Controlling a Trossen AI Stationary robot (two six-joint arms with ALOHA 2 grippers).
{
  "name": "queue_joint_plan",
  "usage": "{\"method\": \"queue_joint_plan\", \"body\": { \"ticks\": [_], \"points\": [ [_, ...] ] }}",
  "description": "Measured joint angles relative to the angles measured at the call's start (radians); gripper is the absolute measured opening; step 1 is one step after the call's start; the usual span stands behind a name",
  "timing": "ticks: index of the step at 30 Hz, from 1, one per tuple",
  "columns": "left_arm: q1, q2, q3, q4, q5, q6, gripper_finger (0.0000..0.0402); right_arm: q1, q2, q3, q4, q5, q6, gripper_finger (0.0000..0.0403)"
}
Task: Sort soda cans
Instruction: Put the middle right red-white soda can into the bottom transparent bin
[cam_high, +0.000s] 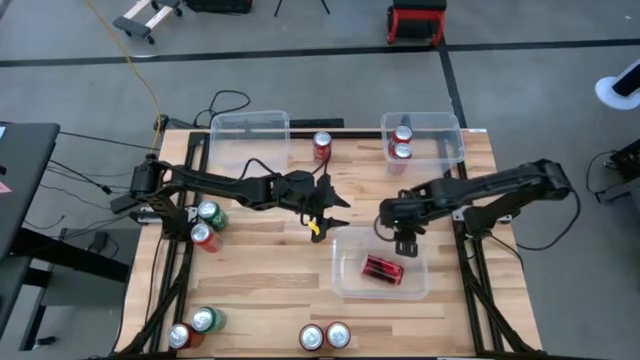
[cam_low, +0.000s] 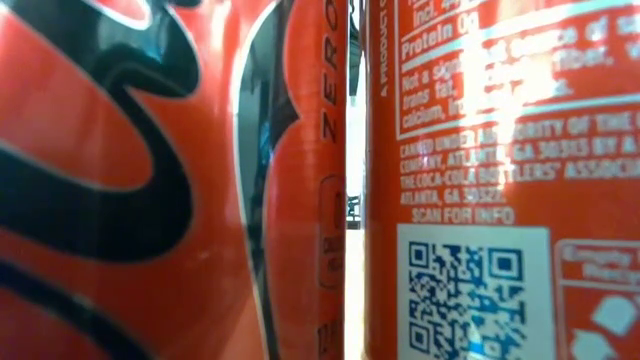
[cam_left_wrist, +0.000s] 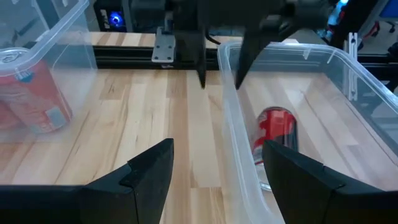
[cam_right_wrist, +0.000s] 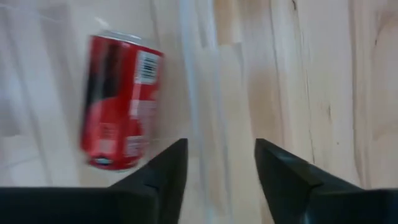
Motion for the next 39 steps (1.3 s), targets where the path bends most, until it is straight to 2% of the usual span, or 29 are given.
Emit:
{"method": "queue_joint_plan", "body": {
  "ticks": [3, 7, 8, 13, 18, 28, 34, 39],
  "points": [
    [0.0, 0.0, 0.0, -0.01, -0.001, -0.005, 0.0239, 0.002, 0.037, 0.0, 0.007, -0.001, -0.033, 0.0143],
    [0.0, 0.0, 0.0, -0.03, -0.003, -0.004, 0.0239, 0.004, 0.046, 0.002, 0.017, -0.004, -0.057, 0.0043],
    [0.0, 0.0, 0.0, -0.033, -0.003, -0.004, 0.0239, 0.004, 0.043, 0.002, 0.016, -0.001, -0.058, 0.0033],
    [0.0, 0.0, 0.0, -0.032, -0.006, -0.004, 0.0239, 0.026, 0.011, 0.002, 0.004, 0.13, -0.024, 0.0033],
    [0.0, 0.0, 0.0, -0.028, -0.006, -0.005, 0.0239, 0.075, -0.025, 0.003, -0.039, 0.318, -0.025, 0.0033],
    [0.0, -0.001, 0.0, -0.005, -0.007, -0.013, 0.0239, 0.208, -0.029, 0.08, -0.269, 0.707, -0.011, 0.0033],
    [0.001, -0.016, 0.0, -0.01, -0.026, -0.014, 0.0239, 0.266, -0.018, 0.087, -0.306, 0.813, -0.016, 0.0033],
    [-0.014, -0.026, 0.0, -0.025, -0.043, -0.005, 0.0239, 0.28, 0.068, 0.082, -0.298, 0.828, 0.03, 0.0033]
  ]
}}
